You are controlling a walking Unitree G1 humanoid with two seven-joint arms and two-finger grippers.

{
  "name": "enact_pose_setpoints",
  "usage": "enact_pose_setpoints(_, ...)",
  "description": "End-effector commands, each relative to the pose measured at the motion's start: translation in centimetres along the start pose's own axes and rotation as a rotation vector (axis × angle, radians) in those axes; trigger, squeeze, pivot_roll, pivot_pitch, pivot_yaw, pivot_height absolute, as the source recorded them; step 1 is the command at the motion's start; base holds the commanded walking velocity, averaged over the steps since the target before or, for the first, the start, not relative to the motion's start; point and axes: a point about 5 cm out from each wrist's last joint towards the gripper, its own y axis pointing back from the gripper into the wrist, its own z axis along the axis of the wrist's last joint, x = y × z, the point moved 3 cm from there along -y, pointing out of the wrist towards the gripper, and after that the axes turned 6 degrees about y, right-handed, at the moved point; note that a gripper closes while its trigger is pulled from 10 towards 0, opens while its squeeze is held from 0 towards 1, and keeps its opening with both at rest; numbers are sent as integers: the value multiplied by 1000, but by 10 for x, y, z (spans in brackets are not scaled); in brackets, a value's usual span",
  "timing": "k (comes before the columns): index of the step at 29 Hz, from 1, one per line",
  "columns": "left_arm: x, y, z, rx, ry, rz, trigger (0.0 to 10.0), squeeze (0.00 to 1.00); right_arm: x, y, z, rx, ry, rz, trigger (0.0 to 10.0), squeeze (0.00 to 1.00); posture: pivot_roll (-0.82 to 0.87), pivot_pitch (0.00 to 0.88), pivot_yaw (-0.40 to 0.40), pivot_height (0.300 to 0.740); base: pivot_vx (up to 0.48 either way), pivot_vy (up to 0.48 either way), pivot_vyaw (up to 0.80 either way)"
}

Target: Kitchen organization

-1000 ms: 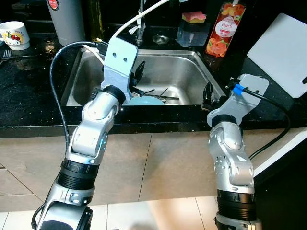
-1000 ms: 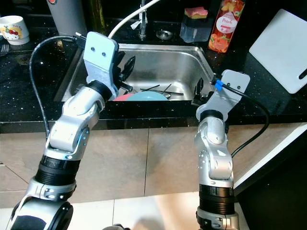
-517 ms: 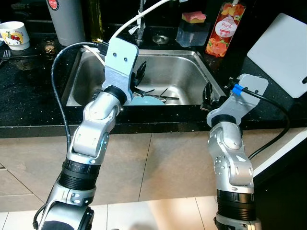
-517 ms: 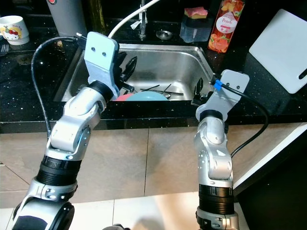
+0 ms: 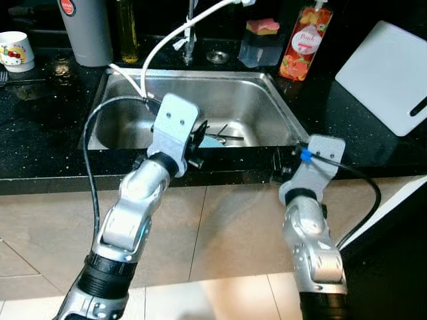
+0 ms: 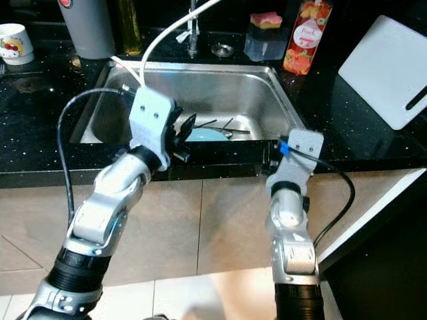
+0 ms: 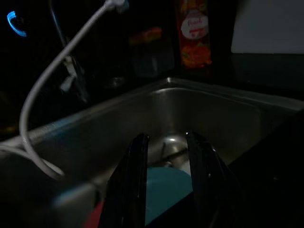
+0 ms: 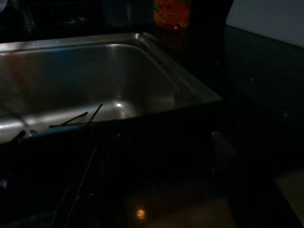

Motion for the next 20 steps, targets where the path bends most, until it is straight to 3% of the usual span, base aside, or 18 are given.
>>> enact_pose_setpoints(1,-4,6,2,-23,-24,-21,10000,0,-7,4,6,-39,9,-27,10000,0,209,15,-75,740,0,0,0)
enact_pose_setpoints(4,-4,15,0,-23,-19,-13,10000,0,-16,10,7,-63,35,-57,10000,0,209,15,-75,740,0,0,0)
enact_pose_setpoints(6,-3,25,-6,-12,-20,-1,10000,0,-25,19,11,-121,102,-76,10000,0,195,20,-77,740,0,0,0)
enact_pose_setpoints(13,-2,33,-8,-16,-34,3,10000,0,-27,26,22,-208,145,-85,10000,0,190,27,-77,740,0,0,0)
enact_pose_setpoints(20,-8,46,-19,24,-57,-34,10000,0,-42,32,9,-170,206,-185,10000,0,185,35,-75,740,0,0,0)
